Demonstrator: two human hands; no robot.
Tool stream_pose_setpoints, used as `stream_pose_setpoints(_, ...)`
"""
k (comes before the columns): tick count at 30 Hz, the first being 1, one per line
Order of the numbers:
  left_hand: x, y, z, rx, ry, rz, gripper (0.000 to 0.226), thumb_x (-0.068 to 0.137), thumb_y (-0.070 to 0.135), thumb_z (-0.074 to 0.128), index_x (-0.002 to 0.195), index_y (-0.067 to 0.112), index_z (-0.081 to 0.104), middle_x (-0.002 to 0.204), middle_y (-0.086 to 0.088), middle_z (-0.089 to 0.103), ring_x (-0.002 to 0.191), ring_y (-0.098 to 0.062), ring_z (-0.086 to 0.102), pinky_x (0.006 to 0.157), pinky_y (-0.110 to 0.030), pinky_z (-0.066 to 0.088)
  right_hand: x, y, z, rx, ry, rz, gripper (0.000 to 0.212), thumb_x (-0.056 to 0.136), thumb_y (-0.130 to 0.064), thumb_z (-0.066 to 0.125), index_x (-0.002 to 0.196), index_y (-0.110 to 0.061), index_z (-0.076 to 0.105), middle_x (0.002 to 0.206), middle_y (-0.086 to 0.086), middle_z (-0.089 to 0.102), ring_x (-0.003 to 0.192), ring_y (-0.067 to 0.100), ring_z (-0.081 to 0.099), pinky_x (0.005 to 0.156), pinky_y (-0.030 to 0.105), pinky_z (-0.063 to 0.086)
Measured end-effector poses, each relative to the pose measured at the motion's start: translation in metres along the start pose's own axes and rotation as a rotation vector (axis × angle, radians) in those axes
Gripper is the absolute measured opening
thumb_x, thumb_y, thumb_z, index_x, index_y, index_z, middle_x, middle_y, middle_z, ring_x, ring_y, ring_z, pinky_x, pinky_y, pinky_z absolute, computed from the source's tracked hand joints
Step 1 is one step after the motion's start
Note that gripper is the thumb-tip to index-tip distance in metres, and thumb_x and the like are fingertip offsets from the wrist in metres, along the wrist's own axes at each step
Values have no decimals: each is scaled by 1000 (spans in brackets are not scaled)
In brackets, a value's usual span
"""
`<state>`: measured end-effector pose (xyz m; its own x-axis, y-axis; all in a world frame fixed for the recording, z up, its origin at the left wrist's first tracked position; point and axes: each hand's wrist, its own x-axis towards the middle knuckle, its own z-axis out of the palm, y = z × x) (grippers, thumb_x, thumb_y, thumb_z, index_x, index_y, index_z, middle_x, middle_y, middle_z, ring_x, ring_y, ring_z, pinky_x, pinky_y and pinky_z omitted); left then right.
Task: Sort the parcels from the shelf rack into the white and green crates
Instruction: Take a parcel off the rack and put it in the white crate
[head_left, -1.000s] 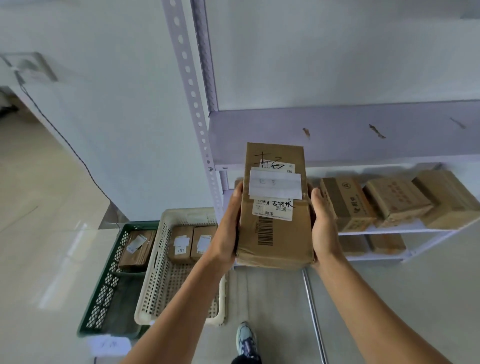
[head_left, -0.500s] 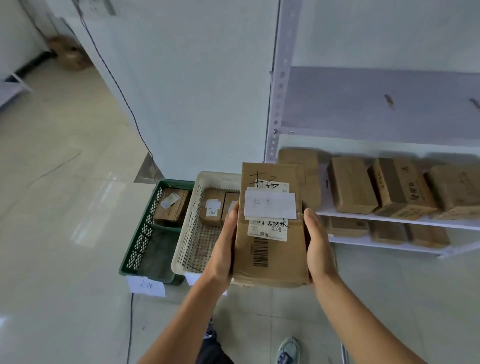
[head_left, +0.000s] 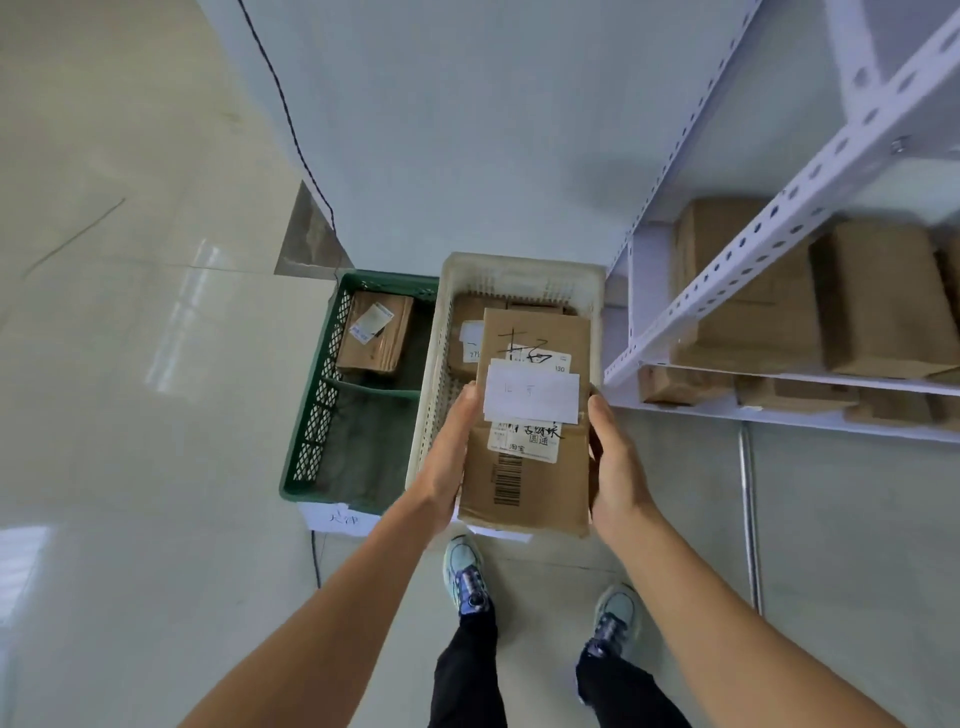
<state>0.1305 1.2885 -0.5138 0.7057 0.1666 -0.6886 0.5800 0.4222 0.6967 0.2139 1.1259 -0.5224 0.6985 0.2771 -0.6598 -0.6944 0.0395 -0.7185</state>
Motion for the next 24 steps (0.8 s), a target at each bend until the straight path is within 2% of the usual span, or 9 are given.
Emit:
stream_pose_setpoints(4,59,-18,-37,70,80,-55,55,112,60,28,83,73,73,87,44,72,82,21,69,85,-32,47,67,46,18,-66,25,117,67,100,-61,55,160,-36,43,166,0,45,152,25,43,125,58,34)
stream_pose_setpoints(6,96,-28,-53,83,157,-59,56,113,56,33,84,53,81,77,50,65,71,27,64,74,-25,45,102,68,22,-102,25,135,71,97,-64,55,161,-38,40,167,-3,43,155,23,39,127,56,30)
stream_pose_setpoints(8,130,-49,-70,76,196,-116,34,112,57,37,101,39,64,78,36,73,69,23,65,67,-19,48,138,92,26,-173,43,156,78,91,-68,55,162,-40,37,170,-9,37,158,18,33,130,54,25)
stream_pose_setpoints(10,161,-71,-82,112,227,-136,30,111,60,38,106,36,56,80,32,73,69,20,66,70,-21,44,168,111,27,-247,33,164,86,86,-72,53,164,-43,31,173,-15,27,161,13,22,132,54,19)
stream_pose_setpoints(12,196,-91,-93,110,227,-167,38,108,66,40,115,35,60,99,22,78,90,8,72,82,-29,48,203,136,23,-285,22,195,90,86,-74,52,166,-45,23,176,-17,17,162,11,15,132,56,16)
stream_pose_setpoints(15,251,-130,-107,130,249,-253,79,88,79,41,147,30,57,150,-8,57,135,-27,58,116,-52,45,266,190,12,-298,3,273,80,98,-70,50,166,-48,14,177,-18,10,163,13,13,131,59,16)
stream_pose_setpoints(19,321,-177,-126,201,258,-288,86,86,77,37,154,27,53,160,-9,51,148,-34,47,125,-58,34,333,253,1,-350,26,312,67,108,-55,48,167,-45,15,176,-13,16,161,19,21,128,53,21)
stream_pose_setpoints(21,352,-201,-136,203,277,-308,87,94,76,40,164,24,41,168,-9,44,156,-34,38,128,-58,28,362,281,-1,-388,-3,300,64,111,-46,46,167,-43,17,176,-12,20,161,19,23,128,51,22)
stream_pose_setpoints(24,387,-234,-146,202,325,-331,101,85,81,40,169,27,29,174,-8,34,162,-35,27,131,-58,21,394,317,-2,-392,-17,340,66,108,-37,50,166,-47,20,174,-10,27,159,20,28,127,53,22)
